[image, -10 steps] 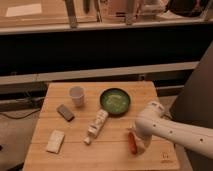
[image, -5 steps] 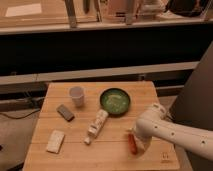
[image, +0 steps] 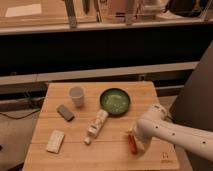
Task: Drag the pepper across the table
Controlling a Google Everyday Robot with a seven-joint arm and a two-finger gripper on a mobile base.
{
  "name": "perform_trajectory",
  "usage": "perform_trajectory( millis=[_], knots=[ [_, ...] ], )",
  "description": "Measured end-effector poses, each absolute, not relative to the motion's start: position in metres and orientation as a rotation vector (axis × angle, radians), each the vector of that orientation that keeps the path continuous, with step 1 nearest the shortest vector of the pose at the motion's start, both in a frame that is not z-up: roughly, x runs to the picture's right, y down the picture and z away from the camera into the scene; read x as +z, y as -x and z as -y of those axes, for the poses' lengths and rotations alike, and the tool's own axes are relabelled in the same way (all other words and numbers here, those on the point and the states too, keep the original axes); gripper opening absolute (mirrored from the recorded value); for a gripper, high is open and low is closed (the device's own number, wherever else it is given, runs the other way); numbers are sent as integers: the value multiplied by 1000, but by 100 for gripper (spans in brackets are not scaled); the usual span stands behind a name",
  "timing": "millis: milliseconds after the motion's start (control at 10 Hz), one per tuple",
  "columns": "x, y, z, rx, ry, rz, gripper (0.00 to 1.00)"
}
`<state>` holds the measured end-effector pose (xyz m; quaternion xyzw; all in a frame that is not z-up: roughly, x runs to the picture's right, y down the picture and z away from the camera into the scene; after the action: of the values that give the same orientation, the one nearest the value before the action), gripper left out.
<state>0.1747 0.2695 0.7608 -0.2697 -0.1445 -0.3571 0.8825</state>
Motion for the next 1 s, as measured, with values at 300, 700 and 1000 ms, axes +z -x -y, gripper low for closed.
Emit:
perform_trajectory(
  millis=[300, 700, 1000],
  knots=[
    [763, -173, -268, -757, 567, 311, 80],
    [766, -168, -266, -778, 574, 329, 80],
    [768, -164, -268, -791, 582, 348, 80]
  ],
)
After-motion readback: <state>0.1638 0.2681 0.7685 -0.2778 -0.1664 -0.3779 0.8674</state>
